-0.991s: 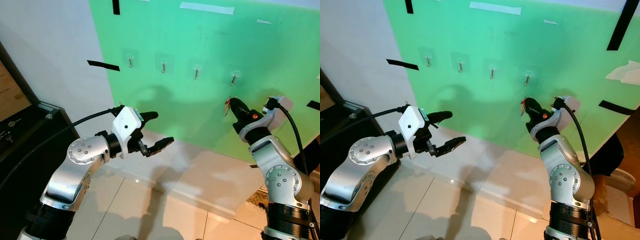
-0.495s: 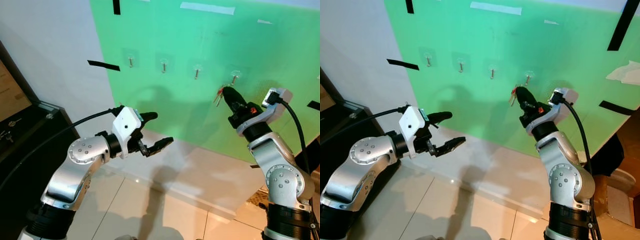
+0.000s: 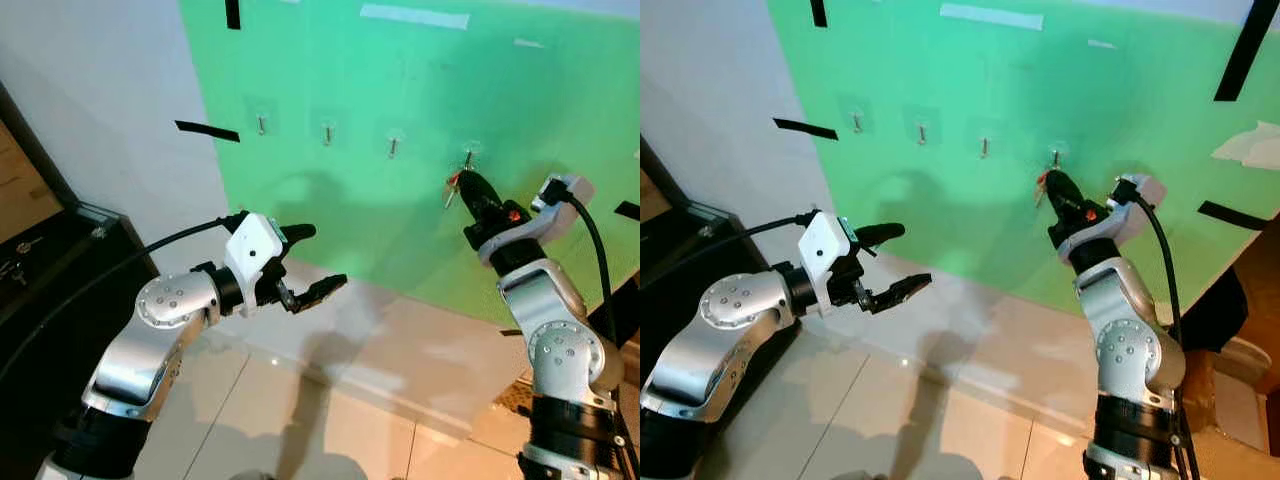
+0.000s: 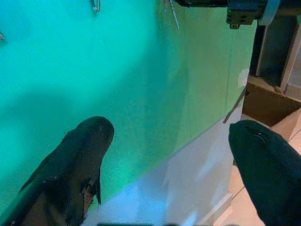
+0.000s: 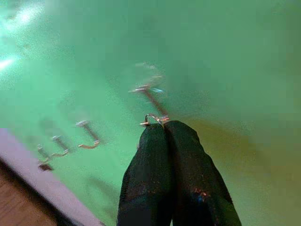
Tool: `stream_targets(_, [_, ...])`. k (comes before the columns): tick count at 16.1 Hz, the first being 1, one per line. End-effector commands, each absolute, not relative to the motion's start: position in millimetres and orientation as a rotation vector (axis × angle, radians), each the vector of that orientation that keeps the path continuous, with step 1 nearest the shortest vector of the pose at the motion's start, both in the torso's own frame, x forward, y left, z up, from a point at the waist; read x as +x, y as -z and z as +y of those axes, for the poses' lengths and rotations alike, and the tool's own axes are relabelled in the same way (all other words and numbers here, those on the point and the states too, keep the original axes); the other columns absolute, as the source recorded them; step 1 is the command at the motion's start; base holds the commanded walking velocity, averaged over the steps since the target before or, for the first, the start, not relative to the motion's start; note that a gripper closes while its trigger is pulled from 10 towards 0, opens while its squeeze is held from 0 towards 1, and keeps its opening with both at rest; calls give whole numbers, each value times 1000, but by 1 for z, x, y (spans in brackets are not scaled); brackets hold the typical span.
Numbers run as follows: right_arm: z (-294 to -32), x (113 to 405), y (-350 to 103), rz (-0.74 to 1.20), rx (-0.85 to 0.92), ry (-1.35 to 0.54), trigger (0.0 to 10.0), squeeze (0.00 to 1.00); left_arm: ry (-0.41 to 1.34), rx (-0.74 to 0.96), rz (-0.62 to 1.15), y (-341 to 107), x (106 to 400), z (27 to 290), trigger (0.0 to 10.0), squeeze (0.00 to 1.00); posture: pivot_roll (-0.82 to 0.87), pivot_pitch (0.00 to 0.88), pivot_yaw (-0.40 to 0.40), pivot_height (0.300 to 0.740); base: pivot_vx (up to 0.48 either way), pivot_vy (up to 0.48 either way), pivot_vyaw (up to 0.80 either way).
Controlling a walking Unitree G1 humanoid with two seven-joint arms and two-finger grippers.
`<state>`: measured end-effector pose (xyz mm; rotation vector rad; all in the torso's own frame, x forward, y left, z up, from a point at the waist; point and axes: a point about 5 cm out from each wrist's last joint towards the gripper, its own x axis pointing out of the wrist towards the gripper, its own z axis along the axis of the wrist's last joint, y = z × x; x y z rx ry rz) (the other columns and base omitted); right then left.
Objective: Hang keys on a hook
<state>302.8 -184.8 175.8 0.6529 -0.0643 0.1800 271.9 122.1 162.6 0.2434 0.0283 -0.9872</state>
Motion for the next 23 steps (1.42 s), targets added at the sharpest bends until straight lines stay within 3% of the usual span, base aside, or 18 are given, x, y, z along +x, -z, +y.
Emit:
stream_targets(1, [-190,307,-180,-89,671,-145,10000,0,1004,264,22,-165,273,120,10000,0,-56,0,30,740,0,0,0])
stream_targets(23, [-187,306,-139,148,700,-86,10000,0,1014,267,18,-166,271,117,10000,0,-59,0,32,740,0,0,0])
